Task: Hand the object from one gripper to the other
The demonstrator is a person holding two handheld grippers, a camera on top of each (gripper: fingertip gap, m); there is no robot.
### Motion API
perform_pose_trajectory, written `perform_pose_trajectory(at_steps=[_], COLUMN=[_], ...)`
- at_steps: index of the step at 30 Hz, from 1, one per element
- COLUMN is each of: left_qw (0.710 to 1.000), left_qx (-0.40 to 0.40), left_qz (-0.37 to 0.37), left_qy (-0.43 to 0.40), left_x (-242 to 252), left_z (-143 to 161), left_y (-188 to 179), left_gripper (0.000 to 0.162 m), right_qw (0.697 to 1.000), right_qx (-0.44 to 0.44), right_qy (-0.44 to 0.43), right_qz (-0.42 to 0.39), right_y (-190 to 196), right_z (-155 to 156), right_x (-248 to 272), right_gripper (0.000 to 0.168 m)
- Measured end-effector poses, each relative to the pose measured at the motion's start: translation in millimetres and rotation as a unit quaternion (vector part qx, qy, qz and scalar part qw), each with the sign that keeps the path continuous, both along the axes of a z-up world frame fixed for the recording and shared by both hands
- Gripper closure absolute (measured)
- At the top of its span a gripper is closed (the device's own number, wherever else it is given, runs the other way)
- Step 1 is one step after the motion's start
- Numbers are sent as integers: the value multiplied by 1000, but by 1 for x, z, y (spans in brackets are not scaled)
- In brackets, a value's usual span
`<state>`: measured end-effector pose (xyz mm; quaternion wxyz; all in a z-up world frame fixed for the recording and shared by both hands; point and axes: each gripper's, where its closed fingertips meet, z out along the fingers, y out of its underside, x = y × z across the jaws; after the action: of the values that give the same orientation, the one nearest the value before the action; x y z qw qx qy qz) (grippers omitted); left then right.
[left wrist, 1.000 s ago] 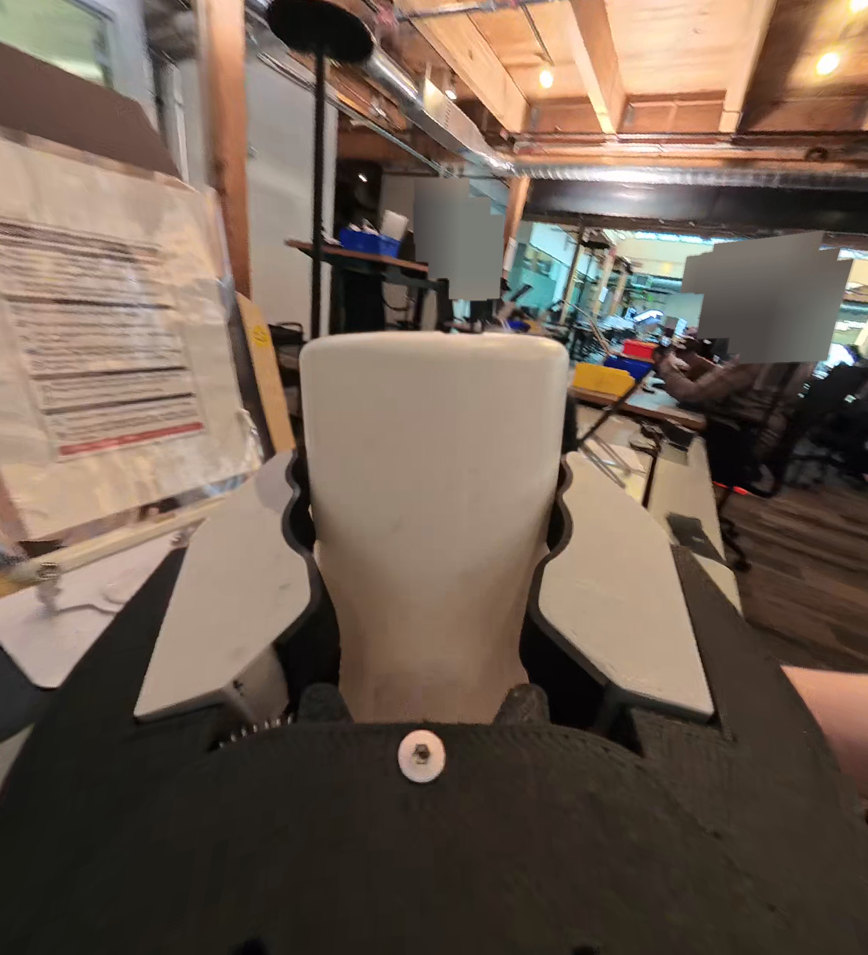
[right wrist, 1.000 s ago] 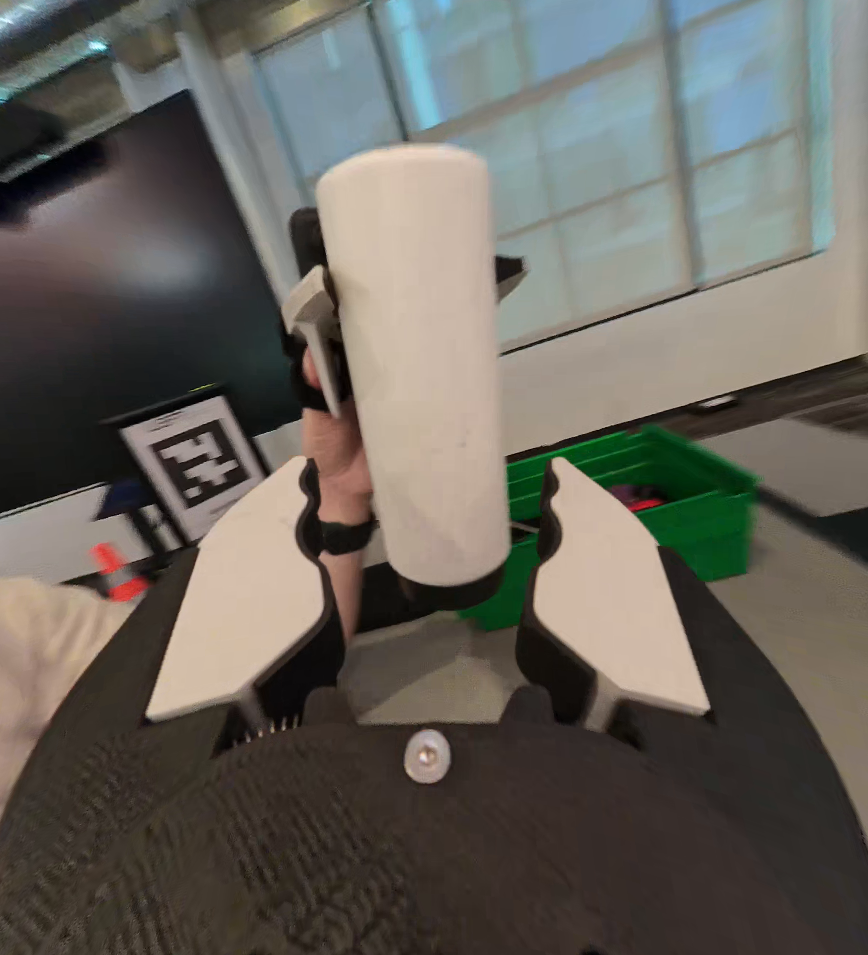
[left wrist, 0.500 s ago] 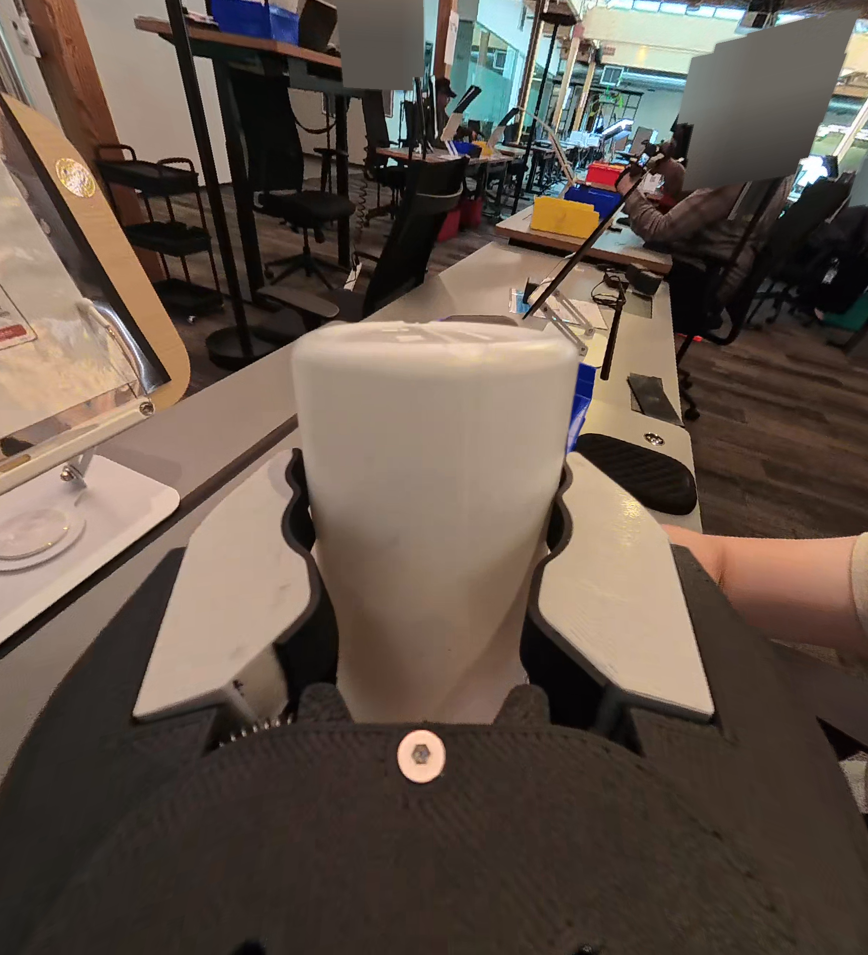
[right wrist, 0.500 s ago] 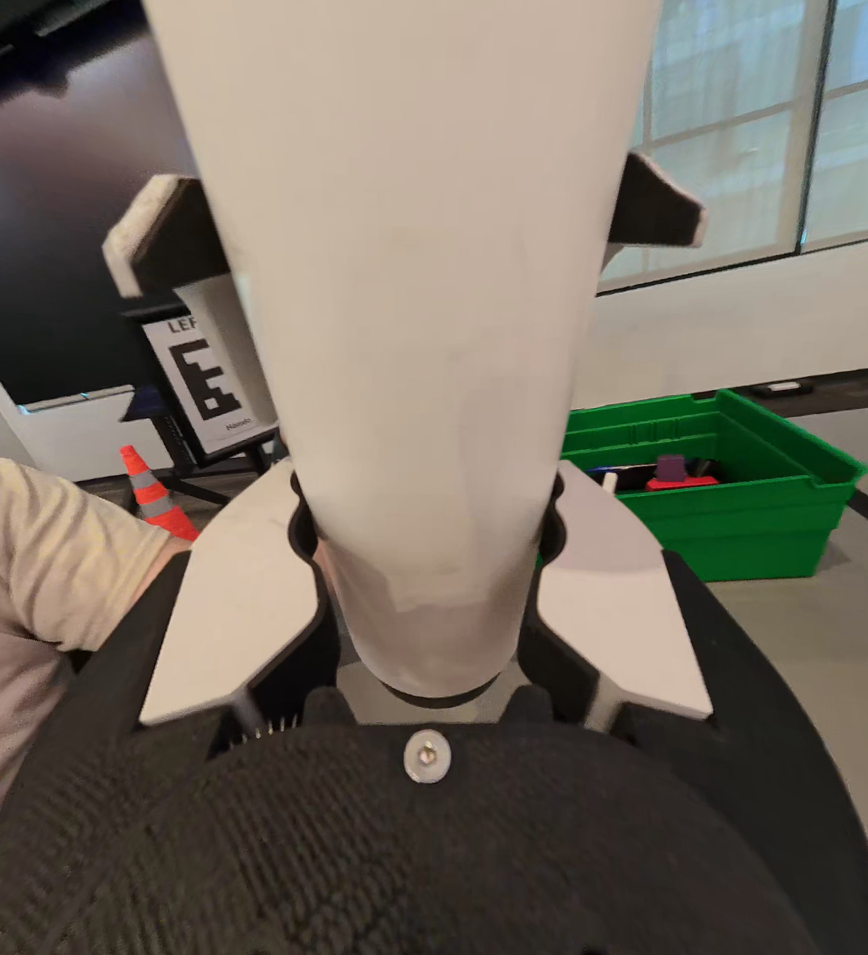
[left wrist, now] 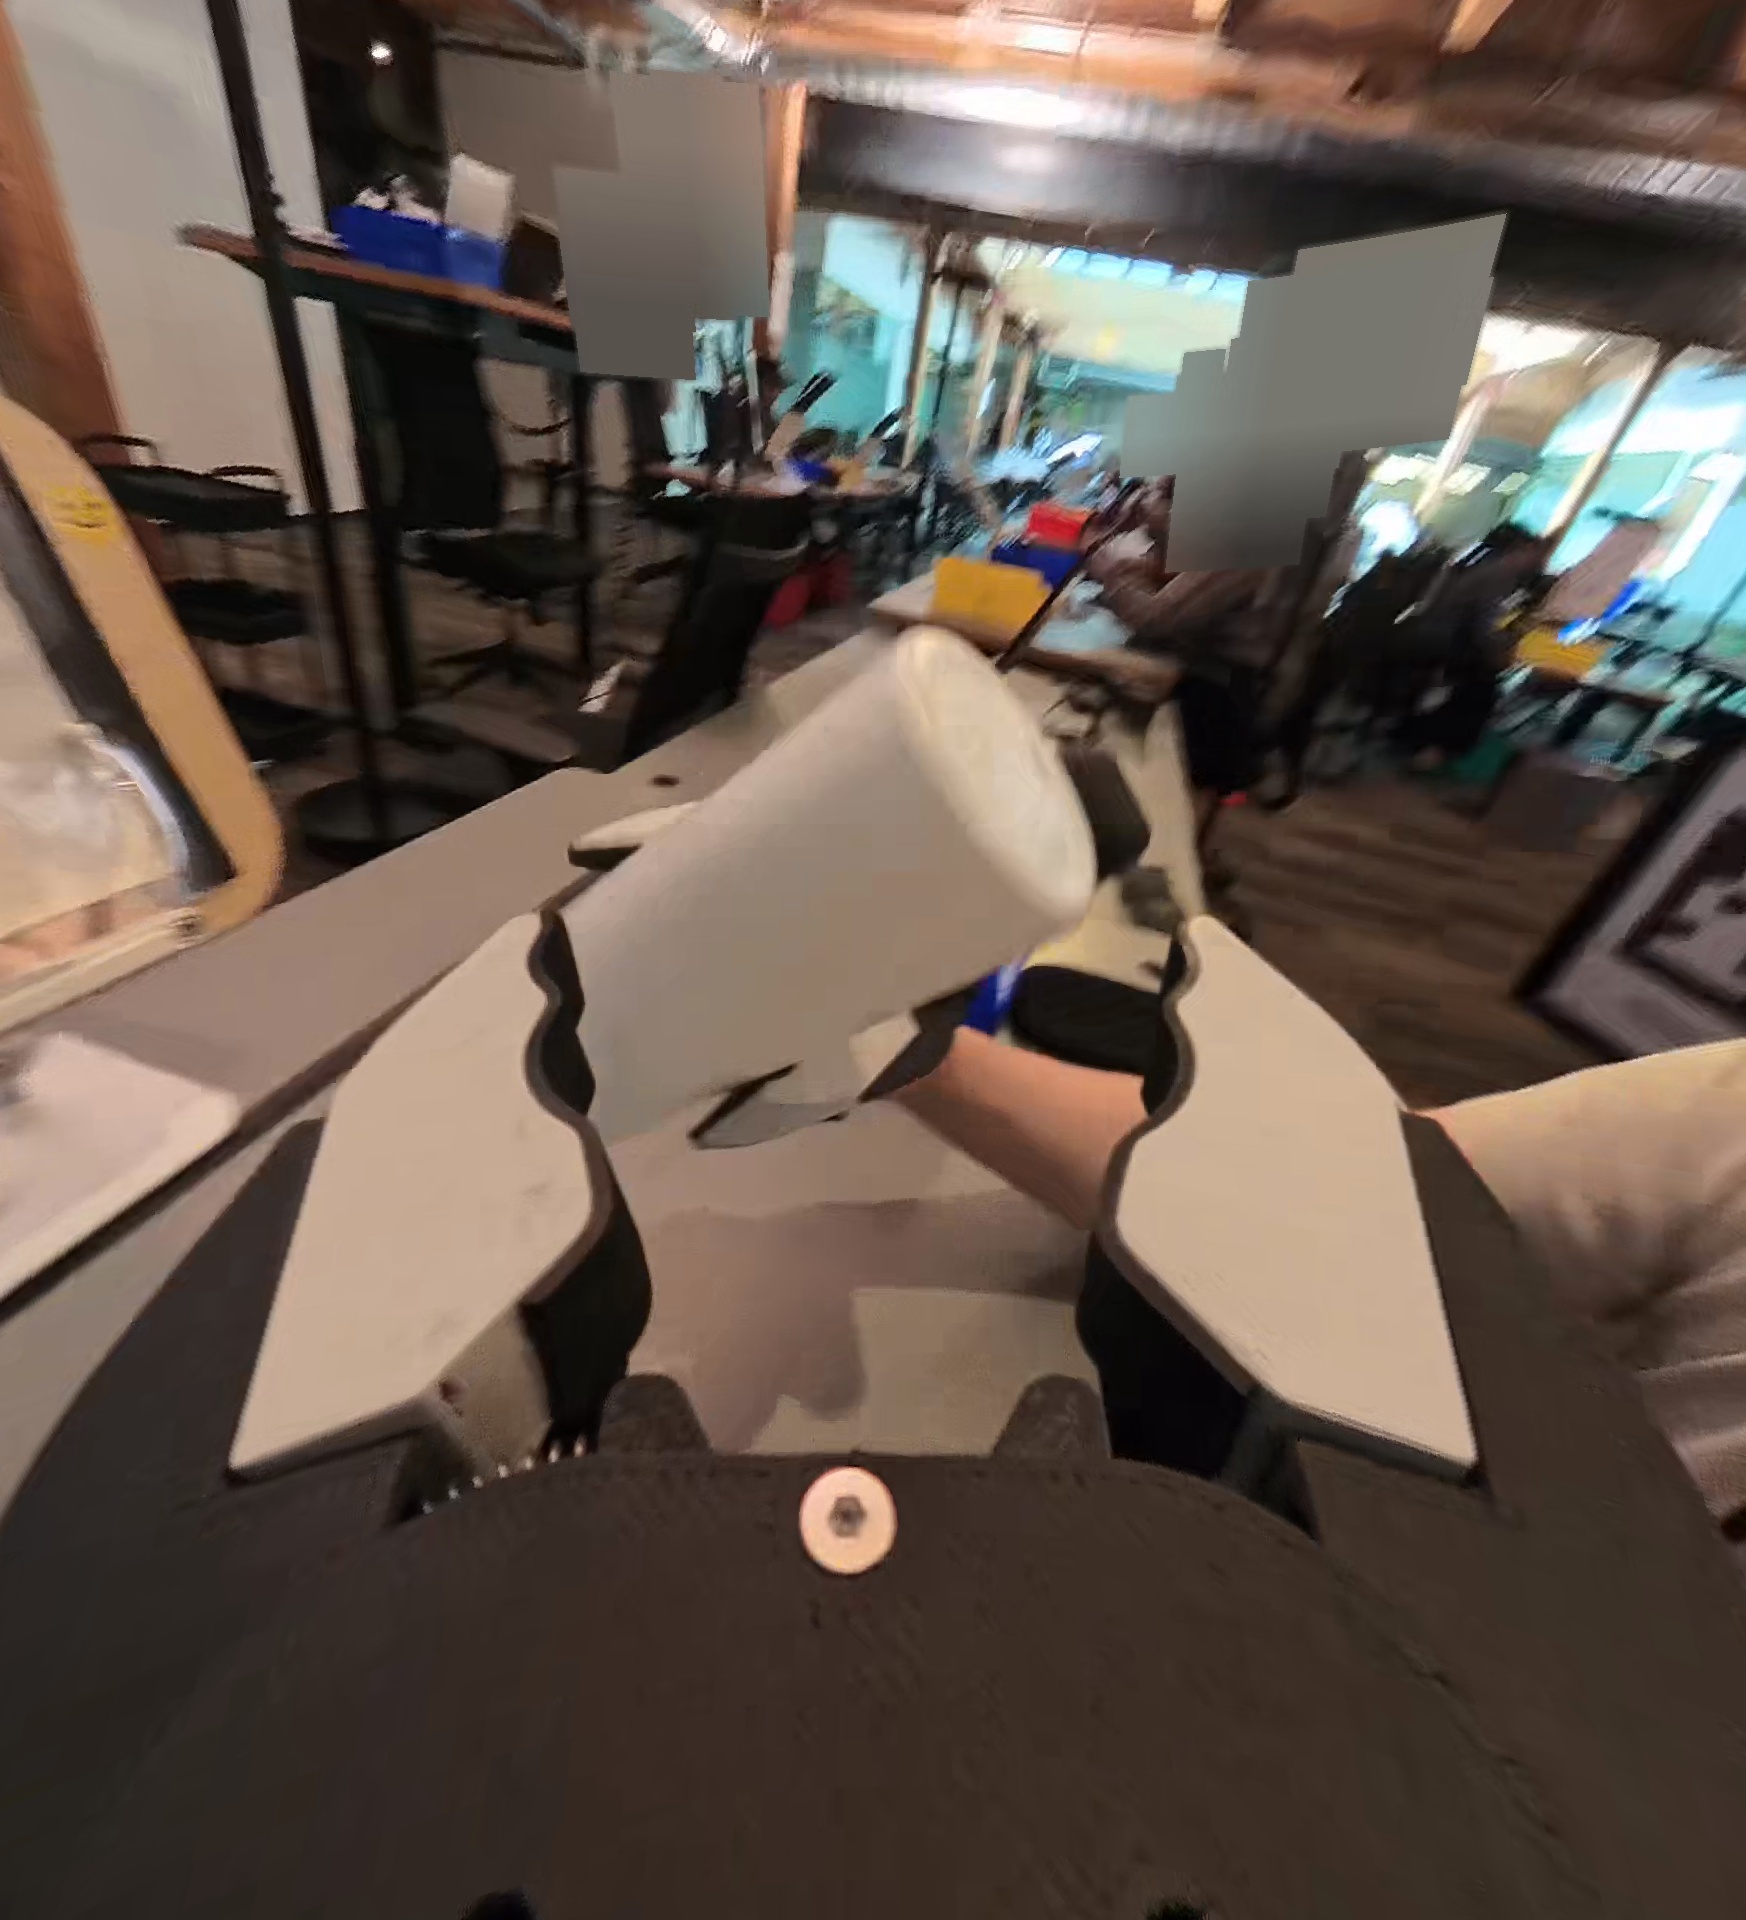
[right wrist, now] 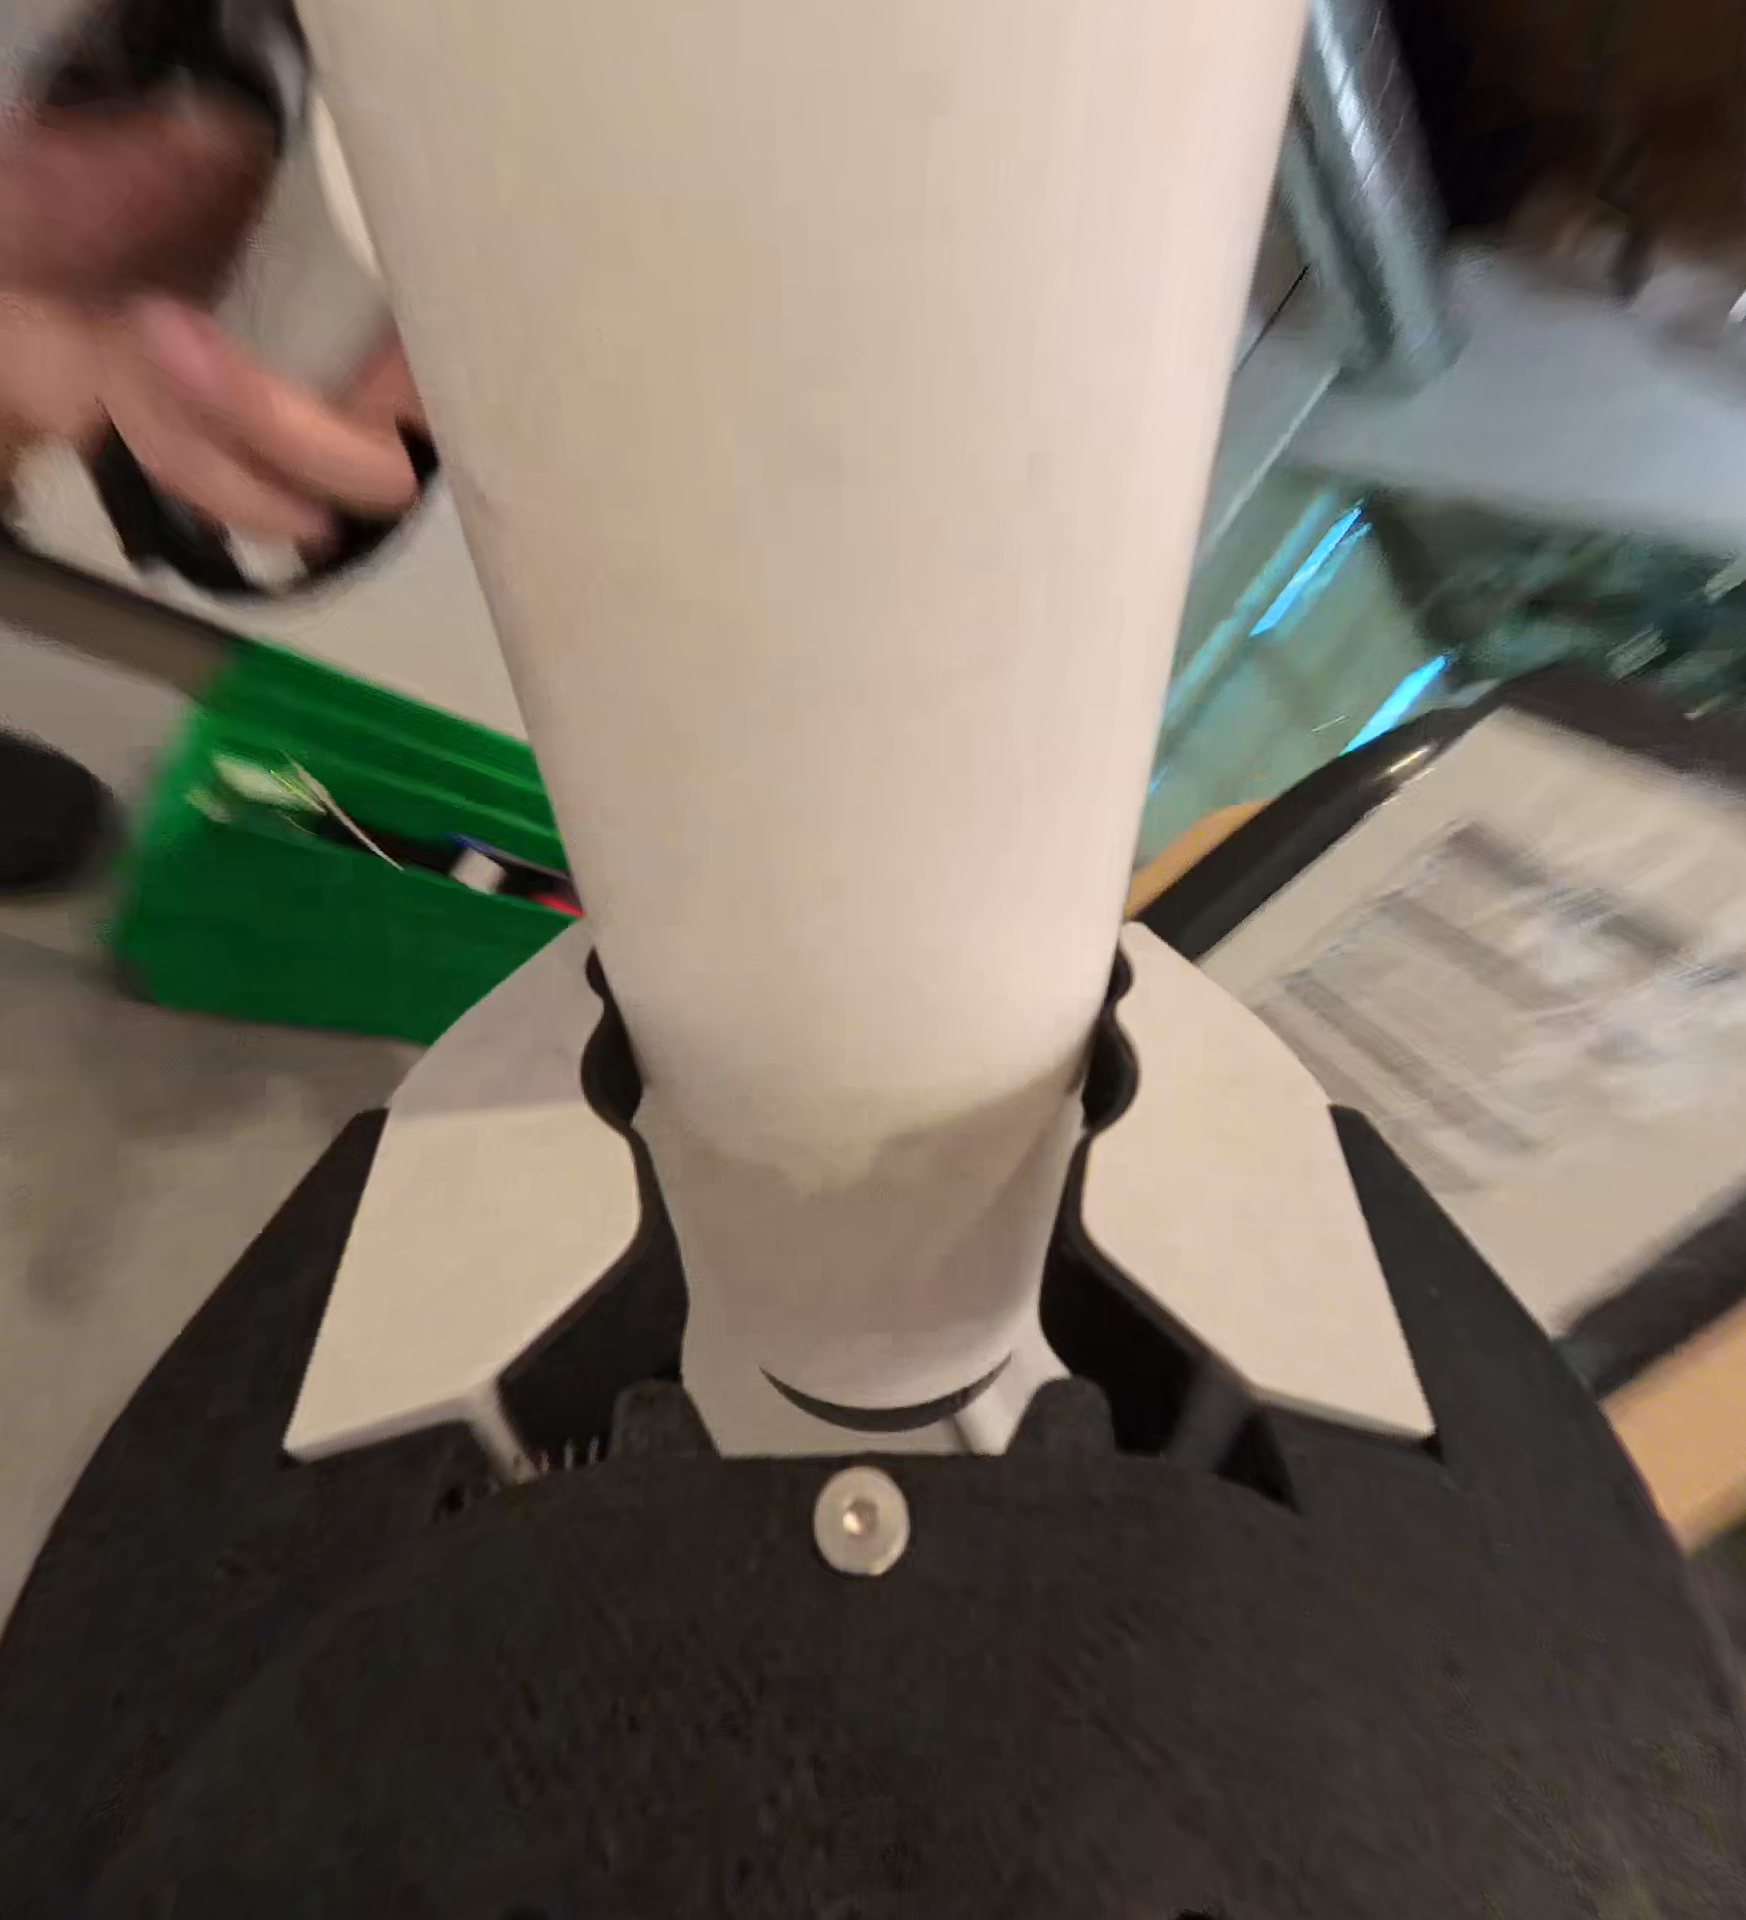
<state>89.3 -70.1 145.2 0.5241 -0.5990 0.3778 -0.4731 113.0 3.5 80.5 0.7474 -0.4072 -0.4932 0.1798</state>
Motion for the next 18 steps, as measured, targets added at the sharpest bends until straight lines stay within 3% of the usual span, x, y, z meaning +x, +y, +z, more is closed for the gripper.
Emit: perform_pose_trajectory(at_steps=[1,3,5,8,13,15,18], left_qw=[1000,1000,993,965,946,953,963], left_qx=[-16,-21,32,91,76,60,67], left_qz=[-9,8,76,186,229,211,187], left_qy=[-17,6,83,163,216,208,181], left_x=[-1,2,7,10,19,26,34], left_z=[6,6,-4,-11,-33,-38,-32], left_y=[-7,-16,-19,-10,13,17,18], left_gripper=[56,46,39,35,31,33,57], right_qw=[996,973,947,913,881,867,853], right_qx=[66,171,218,263,307,321,326], right_qy=[-28,-79,-122,-168,-193,-199,-213], right_qz=[-44,-133,-202,-261,-305,-326,-348], right_y=[0,4,10,13,3,0,-1], right_z=[5,14,19,24,36,43,46], right_x=[7,20,31,36,31,31,32], right_gripper=[81,81,81,81,81,81,81])
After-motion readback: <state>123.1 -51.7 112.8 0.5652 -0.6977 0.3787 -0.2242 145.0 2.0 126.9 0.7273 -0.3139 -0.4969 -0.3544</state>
